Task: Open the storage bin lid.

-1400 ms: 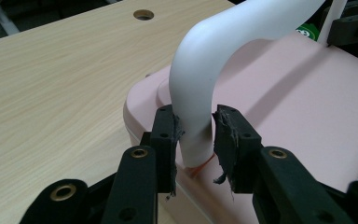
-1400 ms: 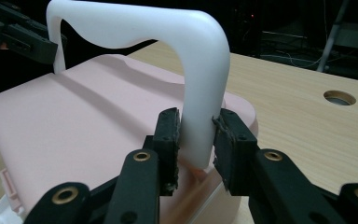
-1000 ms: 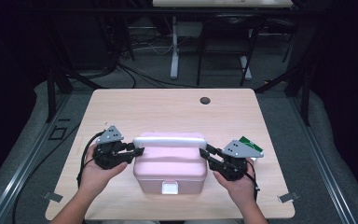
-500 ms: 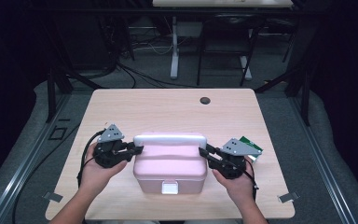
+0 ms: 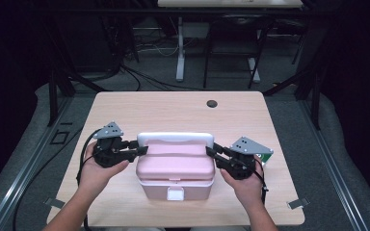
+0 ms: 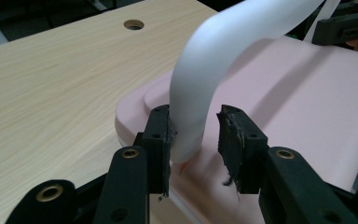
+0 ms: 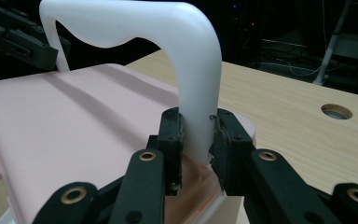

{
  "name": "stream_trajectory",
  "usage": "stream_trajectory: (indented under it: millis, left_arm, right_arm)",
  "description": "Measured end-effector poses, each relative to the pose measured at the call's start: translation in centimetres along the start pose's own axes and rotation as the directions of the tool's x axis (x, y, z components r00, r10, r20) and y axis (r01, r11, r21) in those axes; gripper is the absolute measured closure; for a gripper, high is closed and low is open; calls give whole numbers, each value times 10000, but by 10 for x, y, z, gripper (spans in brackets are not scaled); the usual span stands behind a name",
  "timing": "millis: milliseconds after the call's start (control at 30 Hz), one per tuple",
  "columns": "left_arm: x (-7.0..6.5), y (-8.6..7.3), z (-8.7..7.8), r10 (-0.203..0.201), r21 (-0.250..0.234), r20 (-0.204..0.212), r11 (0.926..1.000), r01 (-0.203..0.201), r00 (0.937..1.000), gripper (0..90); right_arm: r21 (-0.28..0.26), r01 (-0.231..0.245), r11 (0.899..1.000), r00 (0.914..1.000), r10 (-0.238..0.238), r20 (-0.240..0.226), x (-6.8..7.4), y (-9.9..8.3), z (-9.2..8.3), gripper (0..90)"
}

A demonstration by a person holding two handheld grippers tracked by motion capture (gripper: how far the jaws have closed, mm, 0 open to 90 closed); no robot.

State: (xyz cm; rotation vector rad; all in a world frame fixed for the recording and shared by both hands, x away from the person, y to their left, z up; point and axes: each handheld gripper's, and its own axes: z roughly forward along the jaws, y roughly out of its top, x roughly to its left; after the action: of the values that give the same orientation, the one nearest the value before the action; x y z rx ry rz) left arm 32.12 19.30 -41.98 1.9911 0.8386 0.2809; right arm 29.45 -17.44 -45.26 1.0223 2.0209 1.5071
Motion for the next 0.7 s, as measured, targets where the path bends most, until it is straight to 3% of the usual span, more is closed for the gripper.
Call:
stream_trajectory:
  millis: [267, 300, 367, 700]
  left_arm:
    - [-1, -18, -26, 62, -123, -237, 9999, -65, 9997, 693]
    - [0, -23, -31, 7, -135, -203, 9999, -10, 9998, 706]
    - [0, -28, -33, -39, -118, -183, 9999, 36, 9998, 724]
    - [-3, -48, -27, -159, 47, 120, 9999, 158, 9998, 850]
  right_arm:
    - [-17, -164, 9999, 9999, 164, -19, -1, 4, -1, 744]
    - [-238, -190, 9995, 9998, 190, 13, -1, 4, 0, 744]
    - [25, -204, 9998, 9998, 204, 11, -1, 5, -2, 744]
    - [-3, -179, 9998, 9998, 179, 15, -1, 5, -2, 744]
